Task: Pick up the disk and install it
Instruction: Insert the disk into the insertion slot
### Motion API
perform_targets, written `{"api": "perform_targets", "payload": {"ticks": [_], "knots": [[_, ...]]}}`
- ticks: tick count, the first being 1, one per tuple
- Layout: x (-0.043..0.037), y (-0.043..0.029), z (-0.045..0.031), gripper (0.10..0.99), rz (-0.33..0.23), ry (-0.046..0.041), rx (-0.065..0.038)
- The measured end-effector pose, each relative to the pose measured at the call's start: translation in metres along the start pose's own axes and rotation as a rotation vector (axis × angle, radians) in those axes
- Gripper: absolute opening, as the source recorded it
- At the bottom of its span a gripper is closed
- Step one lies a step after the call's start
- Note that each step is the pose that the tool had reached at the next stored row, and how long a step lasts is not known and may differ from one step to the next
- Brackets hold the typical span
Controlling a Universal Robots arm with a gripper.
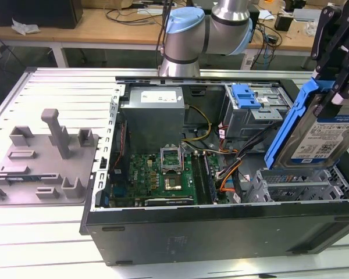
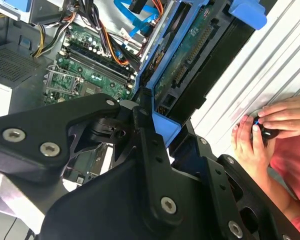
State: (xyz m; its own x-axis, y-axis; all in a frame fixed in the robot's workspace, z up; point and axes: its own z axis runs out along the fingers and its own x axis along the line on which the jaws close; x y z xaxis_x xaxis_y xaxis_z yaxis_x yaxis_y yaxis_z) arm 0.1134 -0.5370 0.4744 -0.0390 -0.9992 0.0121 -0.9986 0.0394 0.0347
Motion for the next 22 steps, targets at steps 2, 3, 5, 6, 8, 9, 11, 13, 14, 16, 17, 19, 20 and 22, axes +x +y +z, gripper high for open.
{"api": "perform_targets", "payload": {"ticks": [2,3,5,6,8,9,11,13,14,16,17,19,20,22], "knots": [[0.0001,0.0000,0.0007,0.365,0.000,0.0000,0.000],[0.0002,-0.0001,0.0011,0.365,0.000,-0.0001,0.000],[0.0002,-0.0001,0.0017,0.365,0.000,0.0000,0.000],[0.0003,-0.0002,0.0020,0.365,0.000,0.0000,0.000],[0.0004,-0.0002,0.0029,0.365,0.000,0.0000,0.000],[0.0004,-0.0003,0.0033,0.365,0.000,0.0000,0.000],[0.0005,-0.0004,0.0042,0.365,0.000,0.0000,0.000],[0.0005,-0.0005,0.0051,0.365,0.000,0.0000,0.000],[0.0005,-0.0005,0.0057,0.365,0.000,-0.0001,0.000],[0.0005,-0.0006,0.0068,0.365,0.000,-0.0001,0.000],[0.0005,-0.0006,0.0072,0.365,0.000,-0.0001,0.000],[0.0006,-0.0008,0.0085,0.365,0.000,-0.0001,0.000],[0.0006,-0.0008,0.0089,0.365,0.000,-0.0001,0.000],[0.0008,-0.0009,0.0098,0.365,0.000,-0.0001,0.000]]}}
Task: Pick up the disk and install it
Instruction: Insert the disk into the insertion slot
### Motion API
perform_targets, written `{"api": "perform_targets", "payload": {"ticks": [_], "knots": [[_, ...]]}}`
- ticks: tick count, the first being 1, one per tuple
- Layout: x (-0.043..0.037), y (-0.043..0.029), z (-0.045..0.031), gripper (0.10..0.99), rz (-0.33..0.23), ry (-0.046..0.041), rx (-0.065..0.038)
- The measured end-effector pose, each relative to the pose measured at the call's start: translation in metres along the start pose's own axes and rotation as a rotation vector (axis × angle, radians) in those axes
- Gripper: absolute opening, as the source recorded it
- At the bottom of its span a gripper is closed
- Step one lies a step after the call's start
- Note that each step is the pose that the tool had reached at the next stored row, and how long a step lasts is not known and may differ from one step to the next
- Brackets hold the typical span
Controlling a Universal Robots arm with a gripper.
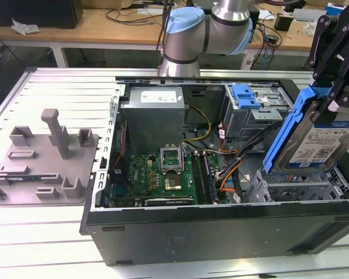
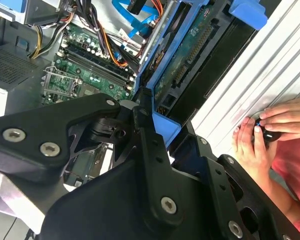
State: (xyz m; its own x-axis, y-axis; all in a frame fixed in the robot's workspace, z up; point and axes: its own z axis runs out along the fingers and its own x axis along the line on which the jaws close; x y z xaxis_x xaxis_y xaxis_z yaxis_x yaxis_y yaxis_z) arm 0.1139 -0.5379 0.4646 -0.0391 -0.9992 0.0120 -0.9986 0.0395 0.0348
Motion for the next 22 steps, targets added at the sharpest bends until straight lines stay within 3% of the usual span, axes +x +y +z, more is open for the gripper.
{"api": "perform_targets", "payload": {"ticks": [22], "knots": [[0.0033,-0.0010,0.0118,0.365,0.000,0.0001,0.000]]}}
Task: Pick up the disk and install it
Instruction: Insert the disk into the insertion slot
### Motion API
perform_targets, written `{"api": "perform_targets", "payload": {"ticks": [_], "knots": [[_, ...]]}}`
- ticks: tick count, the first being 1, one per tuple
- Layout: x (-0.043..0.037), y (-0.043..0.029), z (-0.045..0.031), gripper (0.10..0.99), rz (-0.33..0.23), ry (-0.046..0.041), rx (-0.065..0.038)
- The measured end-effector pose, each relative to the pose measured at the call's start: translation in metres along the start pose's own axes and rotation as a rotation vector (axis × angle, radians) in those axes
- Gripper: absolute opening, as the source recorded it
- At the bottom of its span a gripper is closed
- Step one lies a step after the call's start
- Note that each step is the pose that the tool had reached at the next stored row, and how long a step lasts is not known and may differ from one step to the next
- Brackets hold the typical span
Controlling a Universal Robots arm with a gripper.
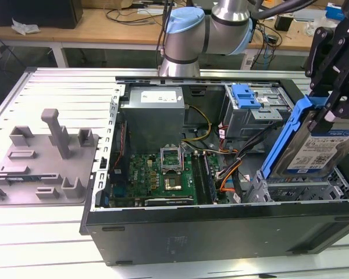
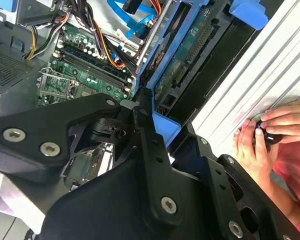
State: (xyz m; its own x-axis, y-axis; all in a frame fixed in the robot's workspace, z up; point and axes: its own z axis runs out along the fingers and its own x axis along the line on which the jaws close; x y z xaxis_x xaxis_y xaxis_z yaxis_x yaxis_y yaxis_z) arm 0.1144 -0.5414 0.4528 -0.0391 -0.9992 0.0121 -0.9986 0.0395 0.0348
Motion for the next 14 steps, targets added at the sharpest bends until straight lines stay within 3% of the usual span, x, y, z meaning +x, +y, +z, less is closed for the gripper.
{"api": "perform_targets", "payload": {"ticks": [6,8,10,14], "knots": [[0.0000,-0.0004,0.0073,0.365,0.000,0.0000,0.000],[-0.0001,-0.0009,0.0246,0.365,-0.001,0.0001,0.000],[-0.0002,-0.0014,0.0357,0.365,-0.001,-0.0001,0.000],[-0.0003,-0.0017,0.0446,0.365,-0.001,0.0001,0.000]]}}
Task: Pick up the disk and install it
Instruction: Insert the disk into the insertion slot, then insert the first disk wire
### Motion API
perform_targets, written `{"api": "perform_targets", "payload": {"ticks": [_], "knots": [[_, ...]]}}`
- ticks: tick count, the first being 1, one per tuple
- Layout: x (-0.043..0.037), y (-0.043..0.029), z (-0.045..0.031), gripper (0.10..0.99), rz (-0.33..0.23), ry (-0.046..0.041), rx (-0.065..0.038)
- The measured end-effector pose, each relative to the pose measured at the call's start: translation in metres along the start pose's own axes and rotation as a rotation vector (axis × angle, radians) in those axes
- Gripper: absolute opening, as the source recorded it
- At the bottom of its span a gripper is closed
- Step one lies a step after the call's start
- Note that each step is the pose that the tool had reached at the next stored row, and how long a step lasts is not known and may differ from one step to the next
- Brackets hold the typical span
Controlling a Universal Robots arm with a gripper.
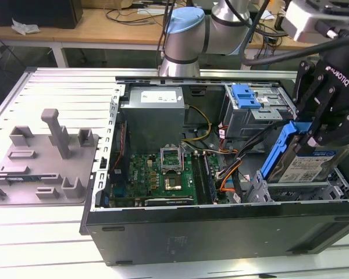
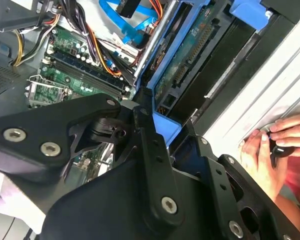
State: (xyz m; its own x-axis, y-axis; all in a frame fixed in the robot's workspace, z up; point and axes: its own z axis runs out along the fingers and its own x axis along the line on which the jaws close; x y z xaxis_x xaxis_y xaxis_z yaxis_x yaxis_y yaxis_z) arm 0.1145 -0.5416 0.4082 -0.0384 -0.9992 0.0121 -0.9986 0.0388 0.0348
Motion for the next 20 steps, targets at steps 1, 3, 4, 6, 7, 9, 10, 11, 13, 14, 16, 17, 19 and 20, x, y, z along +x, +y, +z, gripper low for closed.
{"api": "perform_targets", "payload": {"ticks": [1,3,4,6,7,9,10,11,13,14,16,17,19,20], "knots": [[0.0000,0.0000,0.0015,0.365,0.000,0.0000,0.000],[-0.0001,-0.0001,0.0044,0.365,0.000,0.0000,0.000],[-0.0001,-0.0002,0.0054,0.365,0.000,0.0001,0.000],[-0.0001,-0.0002,0.0072,0.376,0.000,0.0001,0.000],[-0.0001,-0.0003,0.0074,0.435,0.000,0.0002,0.000],[-0.0001,-0.0002,0.0077,0.565,0.000,0.0000,0.000],[-0.0001,-0.0003,0.0077,0.565,0.000,-0.0001,0.000],[-0.0001,-0.0003,0.0077,0.565,0.000,-0.0001,0.000],[-0.0001,-0.0003,0.0077,0.565,-0.001,0.0000,0.000],[-0.0001,-0.0003,0.0077,0.565,-0.001,0.0000,0.000],[-0.0001,-0.0003,0.0077,0.565,-0.001,0.0000,0.000],[-0.0001,-0.0002,0.0077,0.565,-0.001,0.0000,0.000],[-0.0001,-0.0003,0.0077,0.565,-0.001,0.0000,0.000],[-0.0001,-0.0003,0.0077,0.565,-0.001,0.0000,0.000]]}}
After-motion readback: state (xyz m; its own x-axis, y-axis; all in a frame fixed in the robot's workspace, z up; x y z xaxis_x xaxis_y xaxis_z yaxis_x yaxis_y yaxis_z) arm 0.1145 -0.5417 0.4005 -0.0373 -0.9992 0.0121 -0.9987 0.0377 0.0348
